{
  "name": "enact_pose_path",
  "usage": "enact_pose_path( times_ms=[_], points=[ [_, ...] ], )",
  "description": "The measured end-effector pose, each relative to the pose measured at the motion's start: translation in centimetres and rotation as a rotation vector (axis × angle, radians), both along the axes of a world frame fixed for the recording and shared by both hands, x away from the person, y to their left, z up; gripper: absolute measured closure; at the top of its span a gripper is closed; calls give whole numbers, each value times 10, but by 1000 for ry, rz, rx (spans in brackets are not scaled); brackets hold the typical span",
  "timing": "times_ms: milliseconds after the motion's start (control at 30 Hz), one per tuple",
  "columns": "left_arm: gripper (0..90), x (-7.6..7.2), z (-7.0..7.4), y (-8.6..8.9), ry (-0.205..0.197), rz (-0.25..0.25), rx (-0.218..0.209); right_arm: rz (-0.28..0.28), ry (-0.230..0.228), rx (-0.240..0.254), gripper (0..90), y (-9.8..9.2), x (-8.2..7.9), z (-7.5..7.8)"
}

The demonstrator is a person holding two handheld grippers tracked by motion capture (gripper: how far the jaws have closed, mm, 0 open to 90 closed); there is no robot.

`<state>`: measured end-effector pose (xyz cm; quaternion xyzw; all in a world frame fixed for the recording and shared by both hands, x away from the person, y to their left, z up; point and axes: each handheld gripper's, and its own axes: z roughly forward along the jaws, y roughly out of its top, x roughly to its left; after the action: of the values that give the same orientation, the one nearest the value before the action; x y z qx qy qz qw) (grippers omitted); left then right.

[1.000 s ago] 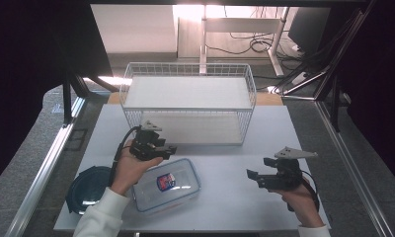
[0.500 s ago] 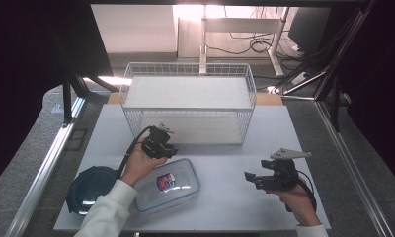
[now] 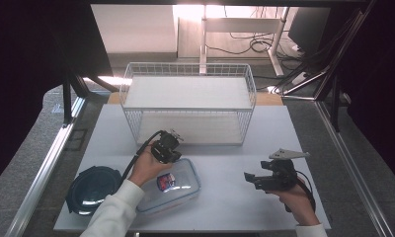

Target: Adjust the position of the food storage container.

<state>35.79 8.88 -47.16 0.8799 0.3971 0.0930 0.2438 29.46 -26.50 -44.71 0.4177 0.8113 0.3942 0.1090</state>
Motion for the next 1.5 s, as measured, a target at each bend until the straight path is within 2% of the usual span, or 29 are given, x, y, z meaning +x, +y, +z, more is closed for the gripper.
enact_pose_path(
  times_ms=[133,267,367,433,600,633,700,800,867,967,1000,1033,1067,1100,1133,1167,1200,1267,1367,1400,1467,1500],
  points=[
    [900,1,-1,-2,3,2,-8,2,1,-2,178,1,1,-2],
    [900,0,0,-7,13,-26,0,1,9,-5,178,2,1,-4],
    [900,-2,-1,-14,12,-31,-14,1,9,-9,178,2,2,-5],
    [900,-3,0,-17,14,-52,4,1,10,-11,178,3,2,-6],
    [900,-8,0,-26,20,-75,-2,-1,4,-12,178,3,2,-6],
    [900,-10,0,-31,21,-99,2,-2,2,-10,178,3,2,-6],
    [900,-13,0,-35,21,-111,2,-5,4,-13,178,3,2,-7],
    [900,-14,0,-38,22,-117,-1,-7,4,-12,178,3,2,-7],
    [900,-14,2,-36,22,-105,-18,-8,4,-13,178,3,2,-8],
    [900,-16,12,-24,-11,-54,-45,-11,1,-11,178,2,1,-7],
    [900,-16,12,-24,-11,-54,-45,-13,1,-9,178,2,1,-7],
    [900,-22,24,-10,-28,-11,-102,-13,-1,-8,178,2,1,-6],
    [900,-22,24,-10,-28,-11,-102,-13,-4,-8,178,1,1,-6],
    [900,-35,37,9,-42,16,-188,-16,-9,-5,178,1,1,-6],
    [900,-35,37,9,-42,16,-188,-18,-11,-4,178,1,0,-6],
    [900,-49,46,26,-69,50,-207,-18,-14,-5,178,1,0,-5],
    [897,-56,49,35,-76,66,-218,-18,-14,-5,178,1,-1,-5],
    [885,-70,51,50,-97,107,-210,-18,-15,-6,178,2,-1,-5],
    [885,-88,48,71,-104,169,-199,-18,-14,-9,179,3,-1,-5],
    [889,-94,46,78,-102,188,-220,-16,-14,-11,179,4,-1,-5],
    [900,-107,42,90,-98,193,-271,-12,-16,-9,178,4,-1,-5],
    [900,-113,41,95,-100,201,-279,-7,-18,-5,178,5,-1,-5]
  ],
)
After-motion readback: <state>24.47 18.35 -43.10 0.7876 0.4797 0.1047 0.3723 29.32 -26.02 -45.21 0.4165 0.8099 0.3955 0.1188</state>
